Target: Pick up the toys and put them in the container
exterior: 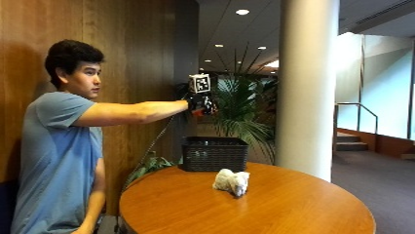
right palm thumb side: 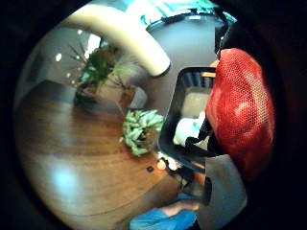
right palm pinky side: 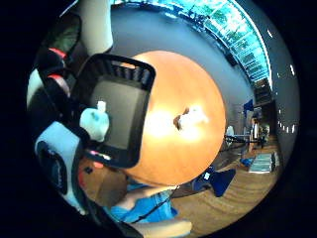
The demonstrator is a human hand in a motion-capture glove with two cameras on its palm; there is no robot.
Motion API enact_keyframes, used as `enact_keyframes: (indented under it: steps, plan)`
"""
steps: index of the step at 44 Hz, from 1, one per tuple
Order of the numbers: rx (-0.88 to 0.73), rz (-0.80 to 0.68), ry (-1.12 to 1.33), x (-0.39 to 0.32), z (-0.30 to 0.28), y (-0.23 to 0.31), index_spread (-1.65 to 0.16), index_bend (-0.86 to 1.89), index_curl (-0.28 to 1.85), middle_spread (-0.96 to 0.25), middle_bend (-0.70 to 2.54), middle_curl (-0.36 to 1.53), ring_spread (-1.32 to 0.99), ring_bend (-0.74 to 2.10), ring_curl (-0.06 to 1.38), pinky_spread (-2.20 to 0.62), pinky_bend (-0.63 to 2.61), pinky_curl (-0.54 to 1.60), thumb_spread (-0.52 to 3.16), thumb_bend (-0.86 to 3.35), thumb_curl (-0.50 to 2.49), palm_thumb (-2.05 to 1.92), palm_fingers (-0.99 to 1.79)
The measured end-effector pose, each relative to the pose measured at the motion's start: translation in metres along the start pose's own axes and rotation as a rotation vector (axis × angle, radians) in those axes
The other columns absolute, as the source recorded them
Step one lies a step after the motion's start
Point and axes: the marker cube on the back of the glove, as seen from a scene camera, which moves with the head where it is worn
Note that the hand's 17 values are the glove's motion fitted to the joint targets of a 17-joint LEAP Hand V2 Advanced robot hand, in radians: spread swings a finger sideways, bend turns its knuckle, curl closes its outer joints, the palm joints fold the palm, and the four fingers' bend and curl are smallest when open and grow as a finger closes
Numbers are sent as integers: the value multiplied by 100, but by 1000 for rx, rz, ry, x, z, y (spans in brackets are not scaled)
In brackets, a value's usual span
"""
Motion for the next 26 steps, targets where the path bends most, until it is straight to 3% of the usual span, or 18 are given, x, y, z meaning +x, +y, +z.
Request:
enact_keyframes:
  steps: [12,19,20,26]
  plan:
    - [-36,36,-53,-13,14,-8,-35,13,3,-43,16,82,-43,112,55,-44,120,46,86,-2,91,67,91]
    - [-120,-23,45,-1,29,-4,-35,11,5,-19,3,71,-29,108,54,-40,129,47,110,-9,70,28,51]
    - [-120,-22,47,0,30,-4,-35,8,5,-16,1,69,-26,103,52,-36,133,48,109,-15,66,17,30]
    - [-103,-11,33,2,25,-4,-34,14,8,-4,9,61,-17,102,49,-29,143,47,111,-7,56,5,21]
